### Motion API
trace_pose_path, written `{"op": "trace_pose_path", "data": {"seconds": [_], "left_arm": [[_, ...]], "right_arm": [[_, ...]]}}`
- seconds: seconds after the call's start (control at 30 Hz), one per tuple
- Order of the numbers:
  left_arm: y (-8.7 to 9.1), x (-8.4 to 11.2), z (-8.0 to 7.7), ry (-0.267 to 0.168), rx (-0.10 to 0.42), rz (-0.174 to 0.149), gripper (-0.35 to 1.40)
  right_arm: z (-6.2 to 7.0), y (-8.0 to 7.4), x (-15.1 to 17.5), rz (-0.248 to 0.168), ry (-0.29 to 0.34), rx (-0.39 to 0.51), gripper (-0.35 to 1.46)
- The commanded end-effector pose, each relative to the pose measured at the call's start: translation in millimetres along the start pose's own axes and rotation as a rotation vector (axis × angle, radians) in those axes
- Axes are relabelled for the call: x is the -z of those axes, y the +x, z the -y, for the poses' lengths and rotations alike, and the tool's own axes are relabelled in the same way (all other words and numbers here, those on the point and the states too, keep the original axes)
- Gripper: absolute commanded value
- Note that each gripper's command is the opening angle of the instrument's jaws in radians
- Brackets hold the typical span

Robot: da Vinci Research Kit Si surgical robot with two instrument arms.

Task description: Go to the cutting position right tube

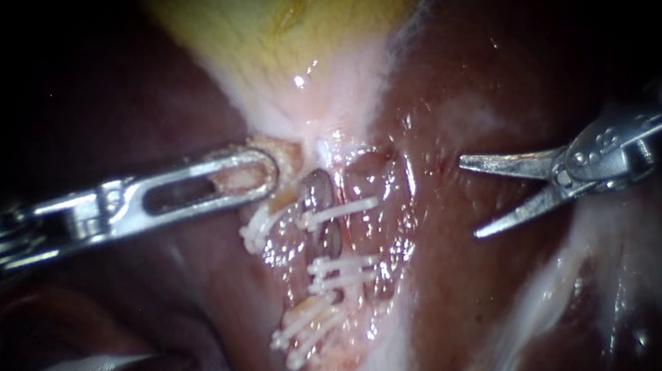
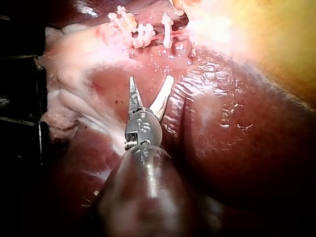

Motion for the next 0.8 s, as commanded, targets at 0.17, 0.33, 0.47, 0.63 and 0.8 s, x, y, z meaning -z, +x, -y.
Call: {"op": "trace_pose_path", "data": {"seconds": [0.17,0.33,0.47,0.63,0.8], "left_arm": [[-1.0,1.1,1.6,0.004,-0.017,0.018,-0.35],[-1.1,1.2,1.3,0.004,-0.023,0.022,-0.35],[-1.1,1.3,0.8,0.002,-0.024,0.023,-0.35],[-1.1,1.4,0.8,0.002,-0.024,0.023,-0.35],[-1.1,1.5,0.8,0.002,-0.024,0.023,-0.35]], "right_arm": [[0.0,0.0,-0.1,0.000,-0.001,-0.006,1.43],[0.1,0.1,-0.2,-0.005,0.006,-0.018,1.43],[0.5,0.3,-1.0,-0.015,0.019,-0.053,1.43],[1.6,0.4,-2.9,-0.032,0.048,-0.141,1.43],[2.6,0.4,-5.1,-0.024,0.086,-0.204,1.40]]}}
